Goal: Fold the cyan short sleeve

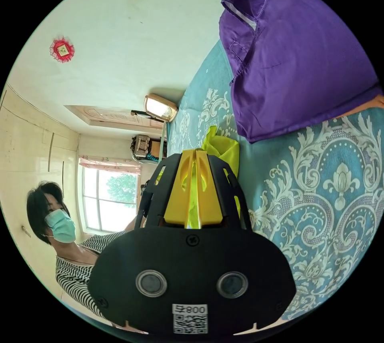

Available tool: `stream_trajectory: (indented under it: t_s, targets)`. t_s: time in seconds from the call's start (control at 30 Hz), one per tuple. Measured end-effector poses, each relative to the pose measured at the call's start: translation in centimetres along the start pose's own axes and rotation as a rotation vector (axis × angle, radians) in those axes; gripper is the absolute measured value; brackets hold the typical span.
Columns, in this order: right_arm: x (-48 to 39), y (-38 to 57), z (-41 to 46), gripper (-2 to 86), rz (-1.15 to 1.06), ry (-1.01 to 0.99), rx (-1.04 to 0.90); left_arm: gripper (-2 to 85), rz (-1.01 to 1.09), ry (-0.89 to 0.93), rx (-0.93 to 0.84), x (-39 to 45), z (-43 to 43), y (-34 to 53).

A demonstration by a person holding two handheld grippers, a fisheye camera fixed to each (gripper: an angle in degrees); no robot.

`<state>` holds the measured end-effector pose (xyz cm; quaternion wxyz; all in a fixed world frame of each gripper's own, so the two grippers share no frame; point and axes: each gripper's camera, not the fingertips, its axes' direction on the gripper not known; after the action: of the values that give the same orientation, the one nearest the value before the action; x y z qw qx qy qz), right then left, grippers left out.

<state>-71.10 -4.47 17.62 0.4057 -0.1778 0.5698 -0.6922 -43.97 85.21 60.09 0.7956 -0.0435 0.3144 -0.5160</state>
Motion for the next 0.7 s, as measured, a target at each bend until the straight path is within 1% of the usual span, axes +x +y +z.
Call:
stream_trajectory:
  t_s: [0.13, 0.23, 0.43, 0.53, 0.6, 0.7]
  targets:
    - [-1.3, -3.2, 1.2, 0.8, 0.007, 0.039, -0.008, 0.7, -0.023, -0.01, -0.004, -0.5, 2.8, -2.6]
    - [-2.2, -5.5, 2.4, 1.1, 0.029, 0.085, -0.01, 1.1, -0.061, -0.052, -0.008, -1.1, 5.2, -4.3]
    - [-5.7, -8.6, 5.0, 2.9, 0.026, 0.214, -0.03, 4.1, -0.111, -0.075, 0.042, -1.5, 9.3, -6.5]
    - [-8.8, -8.8, 5.0, 5.1, 0.002, 0.266, 0.018, 5.9, -0.098, -0.072, 0.088, -0.6, 10.5, -6.7]
    - [-12.0, -8.5, 4.3, 6.9, -0.048, 0.31, 0.093, 6.9, -0.094, -0.079, 0.144, 0.4, 11.0, -6.5]
    - [-15.6, -8.5, 4.3, 6.9, -0.096, 0.295, 0.116, 7.4, -0.098, -0.041, 0.214, 1.6, 11.7, -6.2]
